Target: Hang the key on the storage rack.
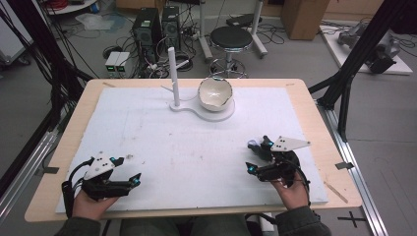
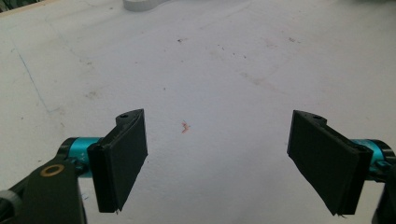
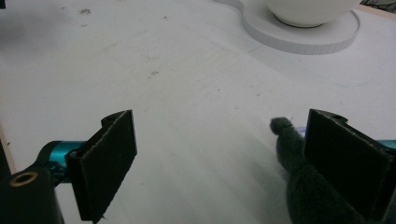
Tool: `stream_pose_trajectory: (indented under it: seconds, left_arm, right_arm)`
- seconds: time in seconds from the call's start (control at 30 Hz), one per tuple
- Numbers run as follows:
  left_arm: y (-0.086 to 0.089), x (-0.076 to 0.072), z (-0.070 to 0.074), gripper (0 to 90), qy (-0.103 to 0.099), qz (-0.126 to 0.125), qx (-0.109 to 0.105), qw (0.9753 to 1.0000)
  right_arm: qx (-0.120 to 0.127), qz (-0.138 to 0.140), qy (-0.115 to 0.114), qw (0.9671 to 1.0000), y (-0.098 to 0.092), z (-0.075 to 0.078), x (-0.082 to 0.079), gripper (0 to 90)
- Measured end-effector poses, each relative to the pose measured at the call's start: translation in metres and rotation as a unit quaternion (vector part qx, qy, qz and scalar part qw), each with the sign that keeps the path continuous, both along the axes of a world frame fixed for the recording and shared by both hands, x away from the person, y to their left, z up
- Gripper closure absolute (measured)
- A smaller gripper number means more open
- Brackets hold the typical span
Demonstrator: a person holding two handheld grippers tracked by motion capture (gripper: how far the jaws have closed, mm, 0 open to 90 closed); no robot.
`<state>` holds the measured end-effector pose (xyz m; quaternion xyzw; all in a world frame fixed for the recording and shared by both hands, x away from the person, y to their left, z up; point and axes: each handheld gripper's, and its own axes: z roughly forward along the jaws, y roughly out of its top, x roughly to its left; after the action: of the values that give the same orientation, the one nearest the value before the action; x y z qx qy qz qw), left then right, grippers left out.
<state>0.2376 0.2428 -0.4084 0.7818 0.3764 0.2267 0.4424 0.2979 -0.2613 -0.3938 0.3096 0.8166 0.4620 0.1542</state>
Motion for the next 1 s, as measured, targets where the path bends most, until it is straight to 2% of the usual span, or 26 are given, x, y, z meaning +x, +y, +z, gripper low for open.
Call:
stream_pose_trajectory:
  seconds: [0.1,0.23,0.5,0.63,0.8,1.0]
  left_arm:
    - [0.0,0.0,0.0,20.2,0.0,0.003,-0.002,1.0]
    - [0.003,-0.001,0.001,20.3,-0.003,0.008,-0.004,1.0]
    - [0.004,0.0,0.001,20.2,-0.003,0.014,-0.006,0.9999]
    - [0.005,0.001,0.002,20.2,-0.004,0.016,-0.008,0.9998]
    - [0.006,0.001,0.002,20.2,-0.005,0.017,-0.006,0.9998]
    - [0.007,0.0,0.001,20.2,-0.004,0.019,-0.006,0.9998]
  right_arm:
    - [0.0,-0.003,-0.003,1.0,-0.003,0.003,0.002,9.0]
    - [0.008,-0.009,0.007,0.9999,-0.012,0.012,0.008,9.0]
    - [0.007,-0.022,-0.002,0.9997,-0.024,0.028,0.017,9.0]
    - [-0.008,-0.042,-0.007,0.9991,-0.032,0.034,0.024,9.0]
    - [-0.007,-0.061,-0.003,0.9981,-0.04,0.033,0.03,9.0]
    - [-0.022,-0.081,0.015,0.9964,-0.046,0.022,0.032,9.1]
